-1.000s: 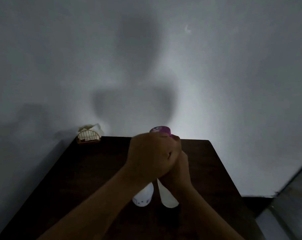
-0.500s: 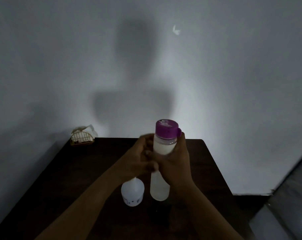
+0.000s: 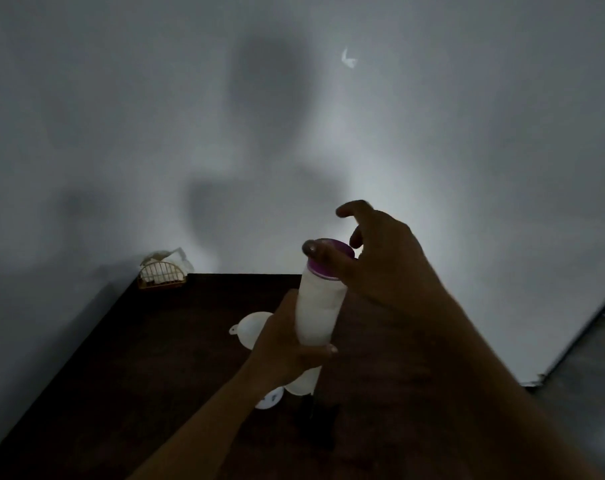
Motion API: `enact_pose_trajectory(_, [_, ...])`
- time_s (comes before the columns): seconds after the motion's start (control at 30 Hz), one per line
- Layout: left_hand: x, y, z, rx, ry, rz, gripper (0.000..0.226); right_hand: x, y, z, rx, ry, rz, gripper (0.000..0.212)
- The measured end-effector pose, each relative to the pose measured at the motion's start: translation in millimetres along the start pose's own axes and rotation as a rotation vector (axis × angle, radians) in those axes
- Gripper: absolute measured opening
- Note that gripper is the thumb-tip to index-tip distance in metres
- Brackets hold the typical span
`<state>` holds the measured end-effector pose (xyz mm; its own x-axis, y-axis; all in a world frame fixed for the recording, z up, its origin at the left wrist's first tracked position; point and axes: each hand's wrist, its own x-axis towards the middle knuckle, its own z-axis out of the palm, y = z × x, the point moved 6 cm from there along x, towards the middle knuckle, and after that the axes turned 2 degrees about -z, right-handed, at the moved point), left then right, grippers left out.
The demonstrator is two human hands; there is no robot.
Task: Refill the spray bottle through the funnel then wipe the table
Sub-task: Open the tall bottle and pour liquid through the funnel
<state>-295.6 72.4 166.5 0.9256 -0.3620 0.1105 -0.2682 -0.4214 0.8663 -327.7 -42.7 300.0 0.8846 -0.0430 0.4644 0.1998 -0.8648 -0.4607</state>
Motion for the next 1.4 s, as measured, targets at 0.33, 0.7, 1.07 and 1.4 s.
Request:
enact_pose_trajectory(0.33, [-5,2,3,0.033,0.005,0.030,0.079,10,-31,-7,-0.228,-0.541,-0.278,0.056])
enact_pose_trajectory(0.7, [-11,6,1,0.070,-0.005,-0.019,0.080,7,-34,-1,-0.185,-0.588,-0.262,0.061])
enact_pose_trajectory(1.07, [-13,3,0,0.002,0.009,0.036,0.084,0,-42,2,-0.126,-0.711,-0.393,0.028])
enact_pose_trajectory(1.4, [-13,1,-3,-0.026,-0.006,0.021,0.079,-1,-39,1,0.024,-0.748,-0.355,0.042])
